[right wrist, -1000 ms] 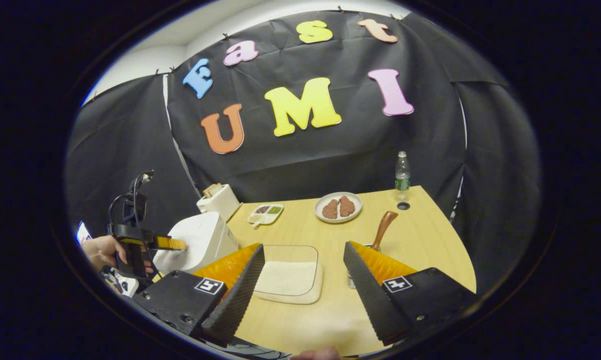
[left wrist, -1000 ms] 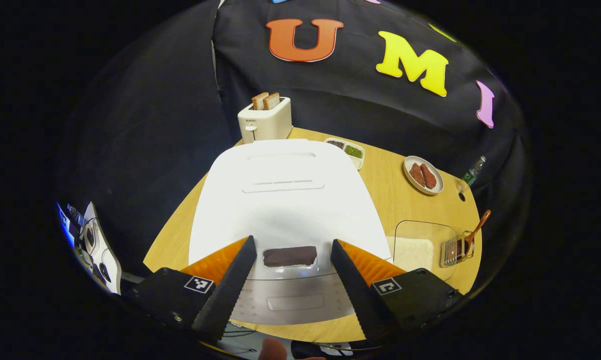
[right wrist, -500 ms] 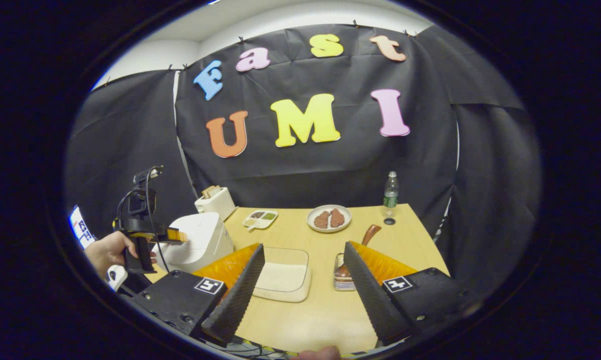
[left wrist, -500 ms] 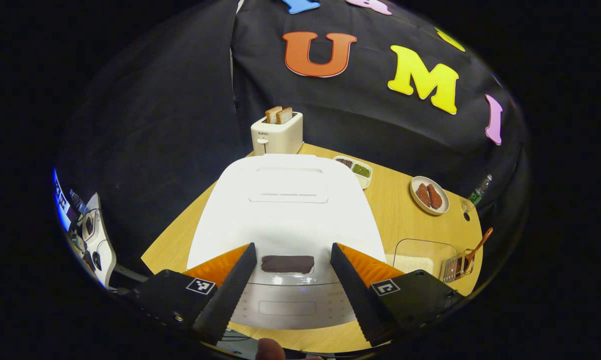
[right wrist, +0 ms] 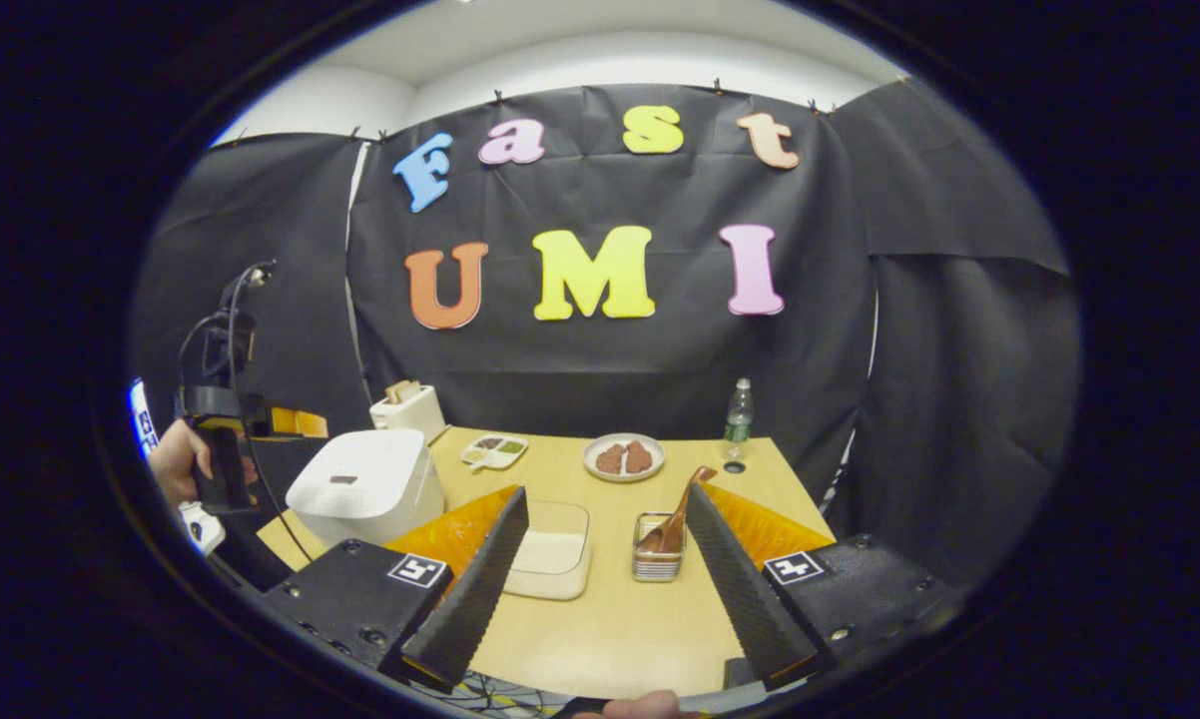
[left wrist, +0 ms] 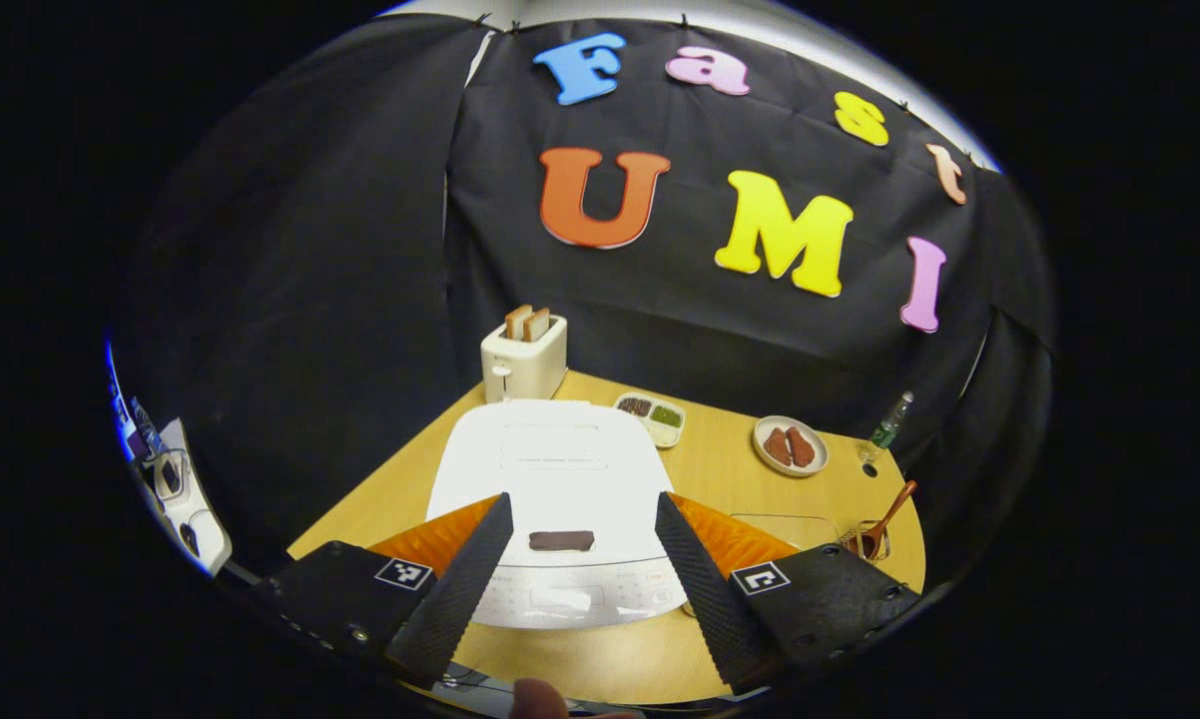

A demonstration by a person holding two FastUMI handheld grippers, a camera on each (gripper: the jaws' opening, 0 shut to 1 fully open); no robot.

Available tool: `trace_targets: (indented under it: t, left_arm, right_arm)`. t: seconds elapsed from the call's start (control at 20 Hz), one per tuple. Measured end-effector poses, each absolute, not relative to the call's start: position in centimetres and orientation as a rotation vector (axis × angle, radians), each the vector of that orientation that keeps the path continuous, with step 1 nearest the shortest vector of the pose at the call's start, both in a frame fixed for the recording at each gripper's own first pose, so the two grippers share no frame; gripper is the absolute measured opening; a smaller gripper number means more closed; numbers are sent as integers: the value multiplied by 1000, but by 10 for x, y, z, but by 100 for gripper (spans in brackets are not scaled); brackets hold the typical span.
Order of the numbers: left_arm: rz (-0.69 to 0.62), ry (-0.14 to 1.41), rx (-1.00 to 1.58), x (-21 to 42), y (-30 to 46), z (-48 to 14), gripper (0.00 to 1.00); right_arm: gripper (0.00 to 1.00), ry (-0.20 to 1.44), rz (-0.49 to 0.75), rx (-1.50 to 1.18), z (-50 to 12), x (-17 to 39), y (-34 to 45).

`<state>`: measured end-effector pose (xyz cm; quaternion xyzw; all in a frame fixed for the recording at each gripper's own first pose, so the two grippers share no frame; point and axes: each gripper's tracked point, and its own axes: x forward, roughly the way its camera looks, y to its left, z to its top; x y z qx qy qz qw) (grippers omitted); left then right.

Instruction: Close the left gripper, press the button to open the rice cooker; take a wooden spoon from the chopstick holder with the right hand, scoop a spoonful of rice and pour it into the rice cooker, then put the wooden spoon back into the chopstick holder.

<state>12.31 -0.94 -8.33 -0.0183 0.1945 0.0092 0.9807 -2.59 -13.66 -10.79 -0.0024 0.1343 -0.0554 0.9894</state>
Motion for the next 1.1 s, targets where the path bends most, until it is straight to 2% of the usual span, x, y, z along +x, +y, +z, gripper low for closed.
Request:
trace_targets:
  t: [0.05,0.1,0.15,0.25,0.35,0.55,0.8,1.05,1.1]
  left_arm:
    - [-6,338,-16,114,-13,-67,93]
    - [-36,291,5,103,-20,-52,93]
    - [-64,257,16,88,-27,-40,93]
    - [-120,178,23,65,-47,-16,97]
    - [-166,107,32,43,-64,5,94]
    - [-234,-20,58,9,-95,38,94]
    - [-211,-54,27,-14,-116,50,94]
    - [-173,-19,50,-39,-129,32,94]
    - [-172,-17,55,-46,-132,29,94]
  right_arm:
    - [96,250,-127,-28,-99,-27,-137]
    - [100,236,-145,-50,-89,-29,-137]
    - [96,220,-164,-61,-80,-31,-137]
    - [100,184,-198,-47,-60,-35,-133]
    - [100,144,-228,-26,-40,-40,-134]
    - [99,79,-213,-41,-18,-42,-123]
    - [100,50,-173,-25,-18,-49,-111]
    - [100,47,-141,-36,-27,-75,-113]
    - [96,54,-132,-48,-33,-81,-115]
